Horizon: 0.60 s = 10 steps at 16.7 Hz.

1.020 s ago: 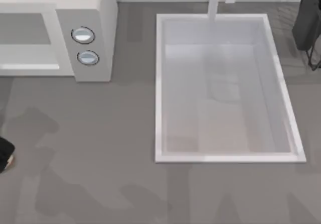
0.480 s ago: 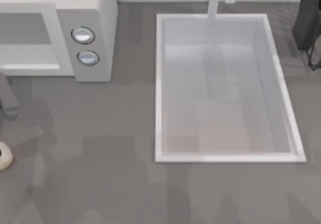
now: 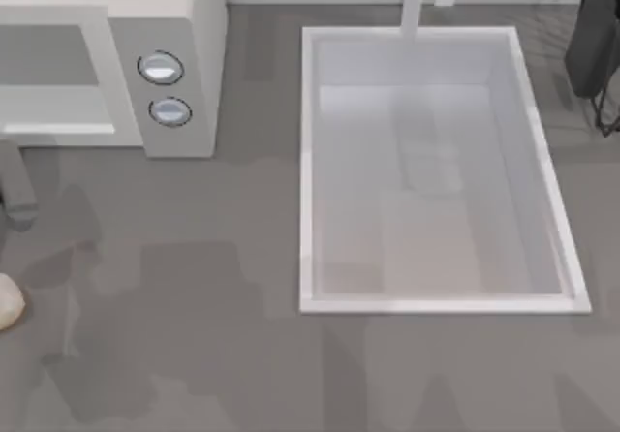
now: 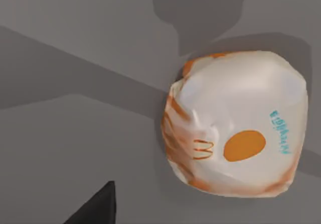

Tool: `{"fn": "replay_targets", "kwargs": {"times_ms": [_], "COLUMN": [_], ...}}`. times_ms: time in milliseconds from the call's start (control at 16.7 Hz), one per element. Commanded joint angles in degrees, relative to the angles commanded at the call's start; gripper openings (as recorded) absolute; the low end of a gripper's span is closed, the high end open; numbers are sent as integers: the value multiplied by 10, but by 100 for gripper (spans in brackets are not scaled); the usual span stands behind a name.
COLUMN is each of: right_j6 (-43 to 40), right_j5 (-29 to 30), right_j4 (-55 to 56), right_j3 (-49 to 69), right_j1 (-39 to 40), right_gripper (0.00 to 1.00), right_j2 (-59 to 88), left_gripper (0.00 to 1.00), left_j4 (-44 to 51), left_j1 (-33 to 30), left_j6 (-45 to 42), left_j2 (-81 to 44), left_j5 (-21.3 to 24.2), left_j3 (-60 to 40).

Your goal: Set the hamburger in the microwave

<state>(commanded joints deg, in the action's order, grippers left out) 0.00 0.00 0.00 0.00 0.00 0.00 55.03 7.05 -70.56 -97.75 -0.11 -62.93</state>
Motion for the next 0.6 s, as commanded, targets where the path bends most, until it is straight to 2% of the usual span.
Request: {"fn": "replay_targets", "kwargs": {"times_ms": [180, 600], "right_j6": [0, 0], "right_j5": [0, 0], "right_j4": [0, 0], "right_j3": [0, 0], "right_j1": [0, 0], "right_gripper": [100, 100], "right_j2": [0, 0], "left_gripper": [100, 100], "left_j4": [-21, -169], "left_j1": [2, 4], "left_j6": [0, -3], "left_j2": [-13, -85], "left_j5": [0, 0], "left_j3": [12, 82]}}
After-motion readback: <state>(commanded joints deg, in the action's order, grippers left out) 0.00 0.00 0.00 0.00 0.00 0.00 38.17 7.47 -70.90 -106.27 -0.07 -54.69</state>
